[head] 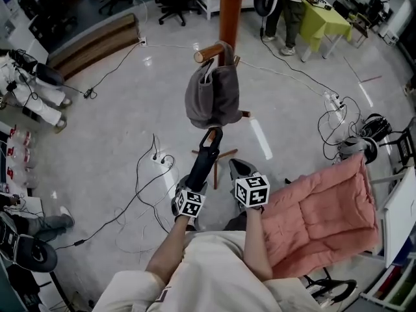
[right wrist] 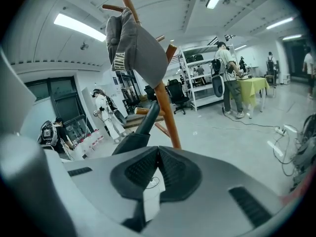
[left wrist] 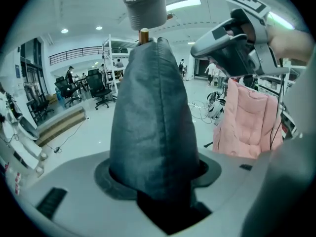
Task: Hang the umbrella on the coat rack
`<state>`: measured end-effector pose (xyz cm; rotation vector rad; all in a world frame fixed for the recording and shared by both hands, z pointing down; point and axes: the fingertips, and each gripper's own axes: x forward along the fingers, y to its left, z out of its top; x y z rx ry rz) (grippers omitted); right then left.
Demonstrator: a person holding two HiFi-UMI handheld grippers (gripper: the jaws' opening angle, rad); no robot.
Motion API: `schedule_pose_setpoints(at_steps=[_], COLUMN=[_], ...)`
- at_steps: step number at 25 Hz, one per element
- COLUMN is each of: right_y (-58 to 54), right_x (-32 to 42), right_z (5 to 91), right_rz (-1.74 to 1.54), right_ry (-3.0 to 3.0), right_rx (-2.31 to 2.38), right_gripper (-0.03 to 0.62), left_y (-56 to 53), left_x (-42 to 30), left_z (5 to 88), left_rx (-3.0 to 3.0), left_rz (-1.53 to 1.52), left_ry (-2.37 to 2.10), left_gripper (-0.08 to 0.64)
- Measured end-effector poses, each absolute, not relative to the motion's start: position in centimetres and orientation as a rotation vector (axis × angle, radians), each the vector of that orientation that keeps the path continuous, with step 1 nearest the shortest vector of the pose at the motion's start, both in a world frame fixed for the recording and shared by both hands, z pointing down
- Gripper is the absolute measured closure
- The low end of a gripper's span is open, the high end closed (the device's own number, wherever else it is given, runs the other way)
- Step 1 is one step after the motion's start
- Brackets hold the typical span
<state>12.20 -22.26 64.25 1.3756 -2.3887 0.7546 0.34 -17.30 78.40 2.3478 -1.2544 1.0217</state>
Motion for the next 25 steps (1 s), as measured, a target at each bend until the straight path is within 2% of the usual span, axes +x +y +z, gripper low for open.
schedule_pose_setpoints(at_steps=[25], right_y=[-21.7], right_x=[16.9], right_z=[64.9], right_rz=[0.77], right_ry=[-2.291], right_rx=[1.495], right_gripper=[0.588], left_y=[-19.5], left_x=[3.1], left_z=[82.7], left_rx=[2.304], left_rz=[0.984], left_ry=[-1.155], left_gripper=[0.287])
